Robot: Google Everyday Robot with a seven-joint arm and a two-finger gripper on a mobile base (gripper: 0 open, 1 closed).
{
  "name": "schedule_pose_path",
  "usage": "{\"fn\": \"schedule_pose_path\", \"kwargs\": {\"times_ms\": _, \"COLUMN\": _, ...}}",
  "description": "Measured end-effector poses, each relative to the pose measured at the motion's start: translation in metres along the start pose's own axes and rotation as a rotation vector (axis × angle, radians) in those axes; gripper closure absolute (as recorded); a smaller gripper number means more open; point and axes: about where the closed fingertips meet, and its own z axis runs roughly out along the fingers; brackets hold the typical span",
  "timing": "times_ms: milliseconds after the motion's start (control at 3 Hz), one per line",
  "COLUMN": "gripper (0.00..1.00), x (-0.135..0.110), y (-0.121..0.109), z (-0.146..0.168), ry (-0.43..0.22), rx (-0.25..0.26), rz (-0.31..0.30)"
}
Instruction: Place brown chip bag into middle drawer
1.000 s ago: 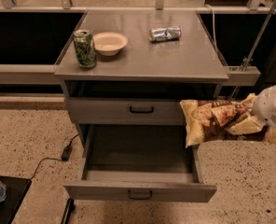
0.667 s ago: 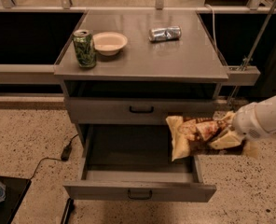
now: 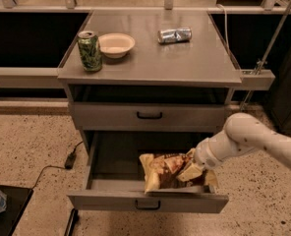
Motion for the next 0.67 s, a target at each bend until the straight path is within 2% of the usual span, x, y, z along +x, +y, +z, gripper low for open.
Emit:
{"fn": "schedule_pose_path", "kwargs": {"times_ms": 333, "gripper": 1.0, "x": -0.0321, "y": -0.0201, "z": 0.065, "ry": -0.029, "rx": 0.014, "rz": -0.005}}
{"fn": "schedule_pose_path", "kwargs": {"times_ms": 667, "gripper": 1.0, "x": -0.032, "y": -0.0201, "z": 0.0651, "ry": -0.028, "rx": 0.014, "rz": -0.005}}
